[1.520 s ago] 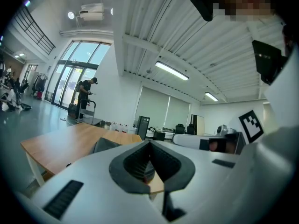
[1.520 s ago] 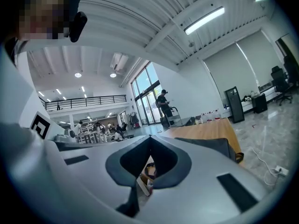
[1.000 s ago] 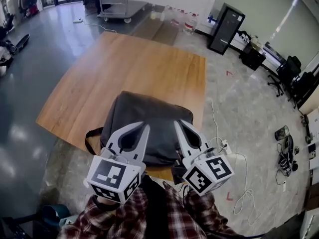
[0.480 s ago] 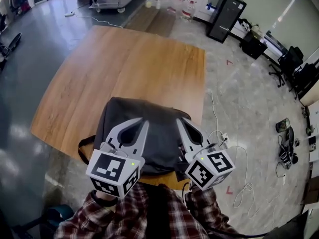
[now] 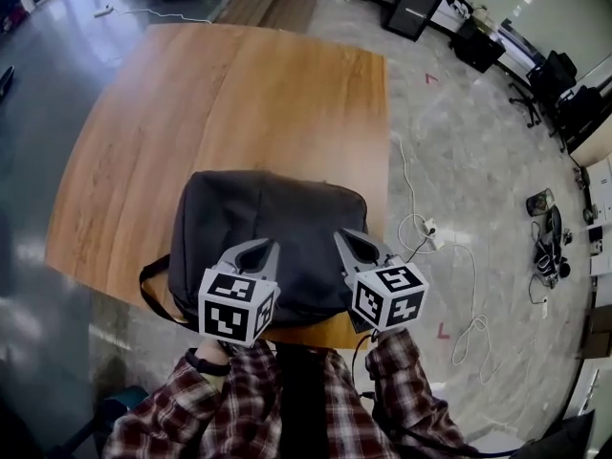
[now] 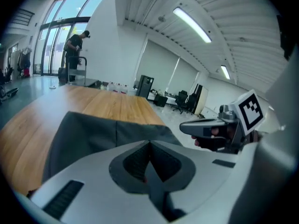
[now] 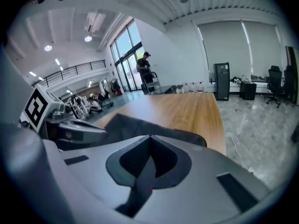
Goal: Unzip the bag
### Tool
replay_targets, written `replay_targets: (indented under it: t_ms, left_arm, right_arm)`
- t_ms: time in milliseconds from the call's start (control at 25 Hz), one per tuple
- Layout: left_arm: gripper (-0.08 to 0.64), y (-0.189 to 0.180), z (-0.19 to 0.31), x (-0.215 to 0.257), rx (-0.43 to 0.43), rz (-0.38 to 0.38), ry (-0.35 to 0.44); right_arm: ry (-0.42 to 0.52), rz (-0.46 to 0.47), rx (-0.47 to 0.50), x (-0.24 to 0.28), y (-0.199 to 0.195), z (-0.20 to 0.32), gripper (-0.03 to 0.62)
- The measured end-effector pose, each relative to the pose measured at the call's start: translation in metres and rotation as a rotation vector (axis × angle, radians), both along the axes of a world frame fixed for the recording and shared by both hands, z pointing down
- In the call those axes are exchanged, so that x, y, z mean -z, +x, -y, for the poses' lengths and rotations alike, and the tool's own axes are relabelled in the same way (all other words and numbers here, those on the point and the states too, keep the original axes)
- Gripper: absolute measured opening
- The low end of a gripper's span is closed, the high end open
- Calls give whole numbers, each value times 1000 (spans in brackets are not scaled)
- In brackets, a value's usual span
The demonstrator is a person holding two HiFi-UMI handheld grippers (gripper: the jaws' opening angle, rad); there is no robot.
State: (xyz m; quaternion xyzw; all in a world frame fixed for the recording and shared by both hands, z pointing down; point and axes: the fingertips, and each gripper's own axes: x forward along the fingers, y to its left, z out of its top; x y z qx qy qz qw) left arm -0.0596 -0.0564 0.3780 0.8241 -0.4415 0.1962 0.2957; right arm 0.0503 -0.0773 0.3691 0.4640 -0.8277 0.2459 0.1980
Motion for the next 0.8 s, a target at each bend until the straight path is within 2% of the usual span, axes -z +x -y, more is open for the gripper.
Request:
replay_targets:
  t_ms: [200,400,520,800]
  left_arm:
    - [9,4,-18,-78,-43,72,-180]
    - [9,0,-25,-136,-64,146,-296]
    - [9,0,-22,-148,-80,161,-304]
    - [9,1,-1,-153,-136,98,-330]
  right_arm:
    - [-160,-186,115,-86,0,-12,11]
    - [-225,-374,213,-137,-6,-18,11]
    - [-243,-381,222,-146,-7,-14,11]
    - [-285,-345,172,-150,-1,-4,11]
